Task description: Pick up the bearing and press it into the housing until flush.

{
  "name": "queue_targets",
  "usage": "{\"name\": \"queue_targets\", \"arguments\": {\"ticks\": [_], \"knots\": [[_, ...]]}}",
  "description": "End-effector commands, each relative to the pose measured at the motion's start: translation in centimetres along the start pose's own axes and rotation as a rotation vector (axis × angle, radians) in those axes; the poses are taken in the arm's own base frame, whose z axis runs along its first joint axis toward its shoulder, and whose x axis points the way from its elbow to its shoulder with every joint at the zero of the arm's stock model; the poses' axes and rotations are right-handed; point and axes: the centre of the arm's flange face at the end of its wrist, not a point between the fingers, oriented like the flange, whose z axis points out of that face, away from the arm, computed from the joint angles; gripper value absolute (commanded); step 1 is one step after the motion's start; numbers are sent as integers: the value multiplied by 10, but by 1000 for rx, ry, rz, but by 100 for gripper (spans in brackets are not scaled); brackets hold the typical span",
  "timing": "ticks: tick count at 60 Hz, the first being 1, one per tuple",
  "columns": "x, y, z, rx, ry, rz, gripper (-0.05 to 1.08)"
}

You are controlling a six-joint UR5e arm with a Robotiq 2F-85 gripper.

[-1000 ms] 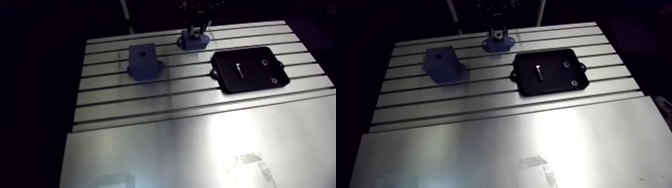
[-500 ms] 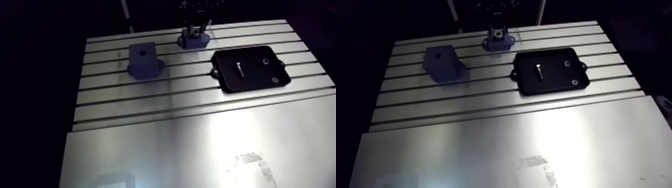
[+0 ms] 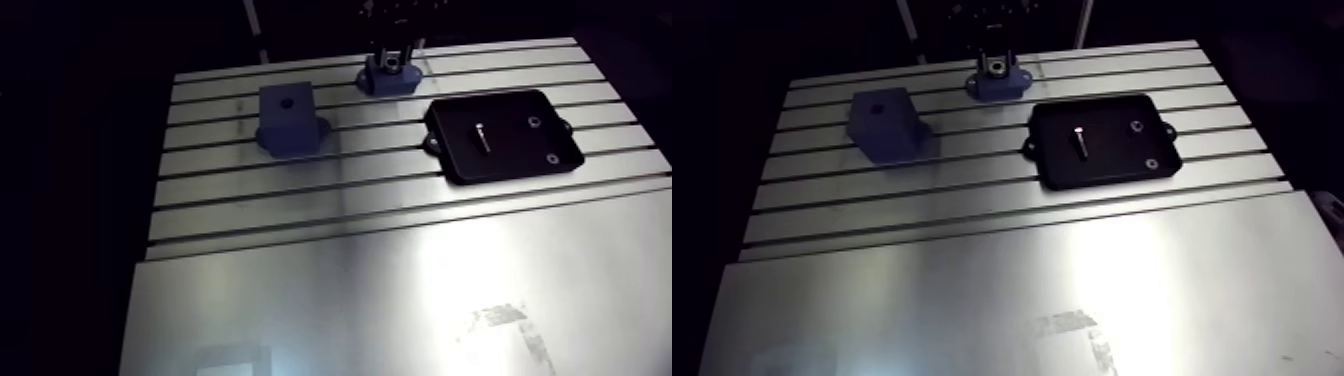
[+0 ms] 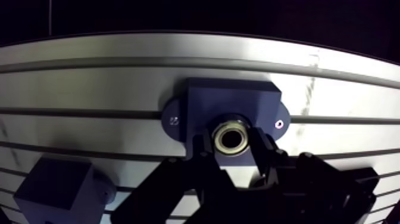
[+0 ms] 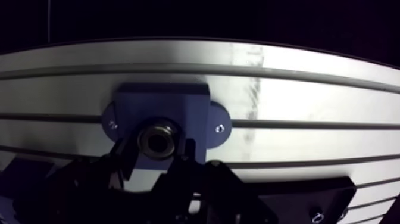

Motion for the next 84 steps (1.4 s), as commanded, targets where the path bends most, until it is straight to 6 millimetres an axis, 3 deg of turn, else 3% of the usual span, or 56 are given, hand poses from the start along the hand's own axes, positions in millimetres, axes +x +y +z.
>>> {"name": "queue_targets", "arguments": {"ticks": [1,84], "knots": [[0,0,0,0,-1,0,69],[0,1,1,-2,-1,2,69]]}}
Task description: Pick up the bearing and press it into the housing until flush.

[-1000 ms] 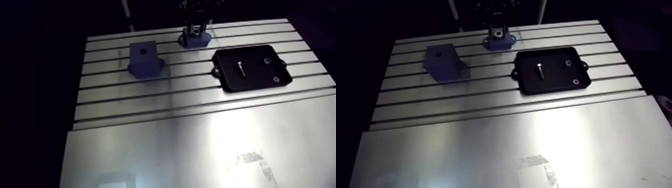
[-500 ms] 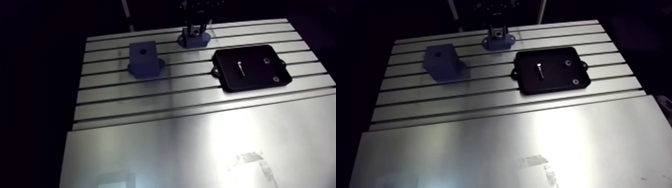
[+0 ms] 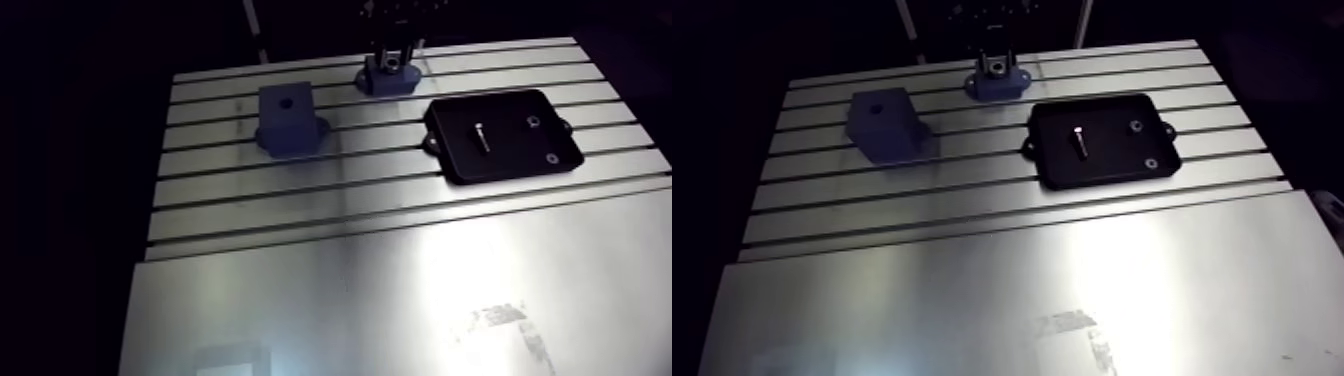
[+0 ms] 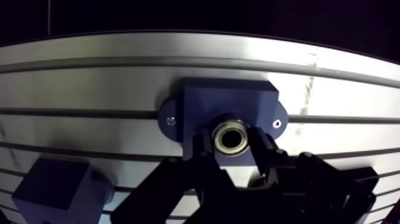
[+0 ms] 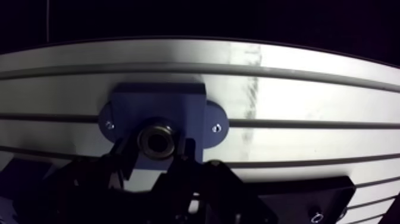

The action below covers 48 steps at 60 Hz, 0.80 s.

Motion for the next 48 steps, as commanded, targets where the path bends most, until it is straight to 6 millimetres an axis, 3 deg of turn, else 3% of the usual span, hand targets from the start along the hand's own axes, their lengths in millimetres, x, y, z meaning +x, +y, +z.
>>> {"name": "queue_targets", "arguments": {"ticks": [1,48], "knots": [[0,-1,1,1,-1,-1,69],[0,1,2,2,-3,1,69]]}}
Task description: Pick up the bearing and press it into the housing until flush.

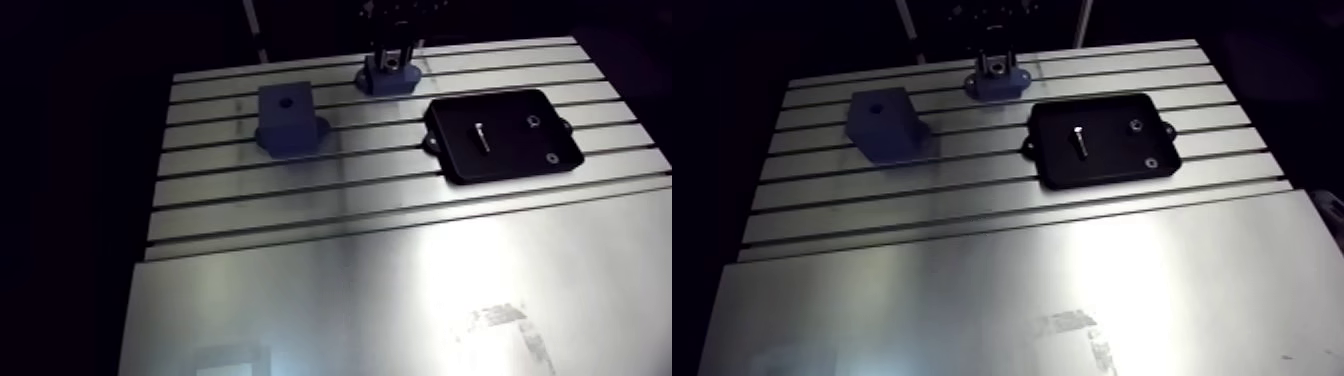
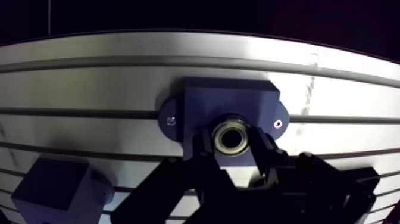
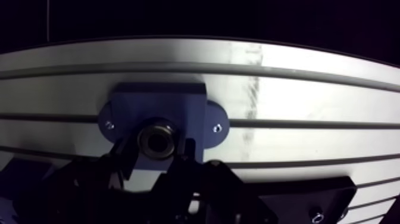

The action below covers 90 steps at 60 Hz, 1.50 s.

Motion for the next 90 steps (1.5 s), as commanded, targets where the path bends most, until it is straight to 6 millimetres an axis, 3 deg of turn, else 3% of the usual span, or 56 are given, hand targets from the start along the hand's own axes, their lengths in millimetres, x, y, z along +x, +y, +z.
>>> {"name": "queue_targets", "arguments": {"ticks": [1,7,12,28,30,31,46,56,64,66,68,69,70,71,72,75,76,79,80,81,82,83,84,90], "knots": [[0,1,0,0,0,1,69],[0,0,-1,-2,1,-2,68],[0,1,0,-2,0,-1,54],[-2,3,-2,-2,2,2,51],[-2,3,-2,-1,0,2,46],[-2,3,-2,-1,1,3,38],[-3,1,-9,1,13,-1,11],[-3,-1,-10,0,14,-3,9],[-4,-2,-25,-1,39,-2,10],[-4,-2,-29,-2,43,-4,12],[-4,-2,-32,-1,48,-2,23],[-4,-2,-32,-1,48,-2,23],[-4,-1,-32,-2,48,-1,32],[-4,-1,-32,-2,48,-1,32],[-4,-1,-33,-4,49,-1,42],[-4,-1,-35,-5,52,0,51],[-5,-1,-37,-7,55,1,62],[-5,-1,-39,-8,58,1,70],[-5,0,-40,-8,59,3,81],[-5,0,-40,-8,59,3,81],[-6,1,-41,-12,60,3,91],[-6,1,-41,-12,60,3,91],[-6,1,-40,-14,59,3,98],[-6,2,-38,-13,54,4,106]]}}
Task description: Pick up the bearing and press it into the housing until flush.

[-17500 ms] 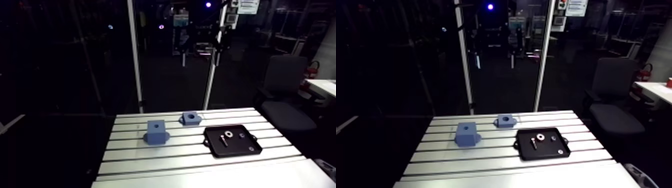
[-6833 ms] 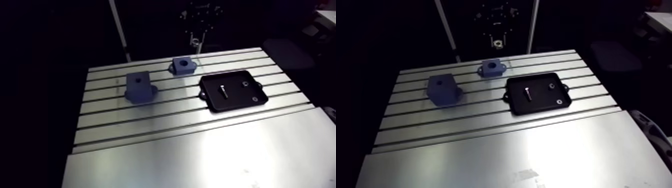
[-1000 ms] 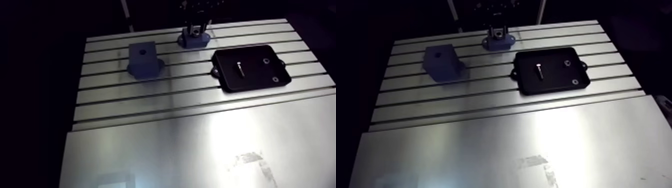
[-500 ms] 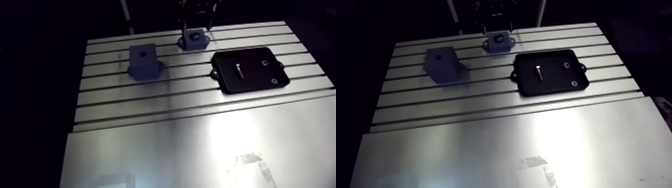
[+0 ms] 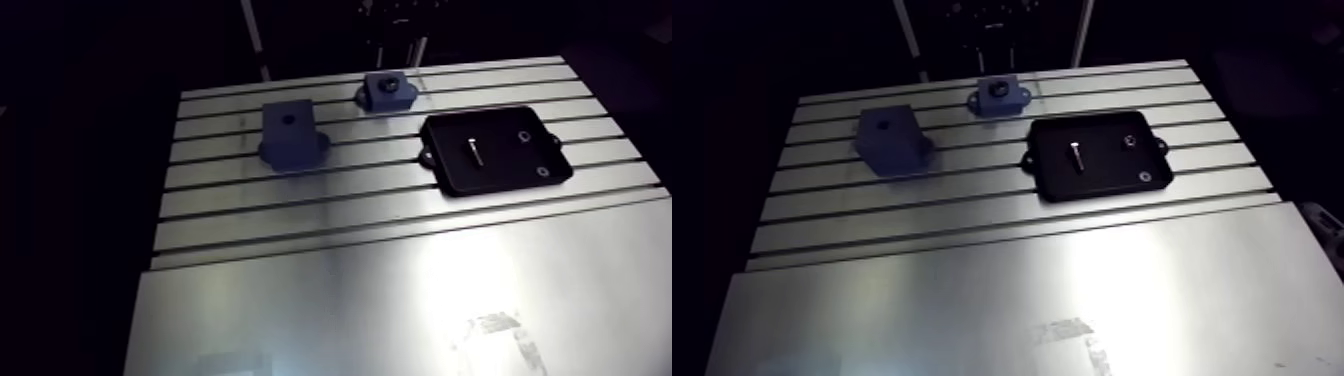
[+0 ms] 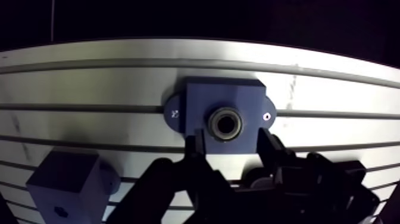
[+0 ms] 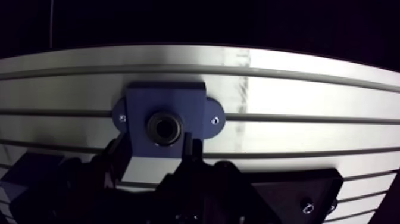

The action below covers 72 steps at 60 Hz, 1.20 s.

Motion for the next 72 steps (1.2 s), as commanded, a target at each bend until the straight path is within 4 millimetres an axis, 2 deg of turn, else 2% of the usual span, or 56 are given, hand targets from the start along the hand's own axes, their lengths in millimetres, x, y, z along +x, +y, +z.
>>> {"name": "queue_targets", "arguments": {"ticks": [1,37,41,72], "knots": [[-1,2,-1,-3,-1,3,107],[0,2,10,-2,-23,17,108],[0,3,18,1,-35,19,108],[-1,2,22,3,-39,17,108]]}}
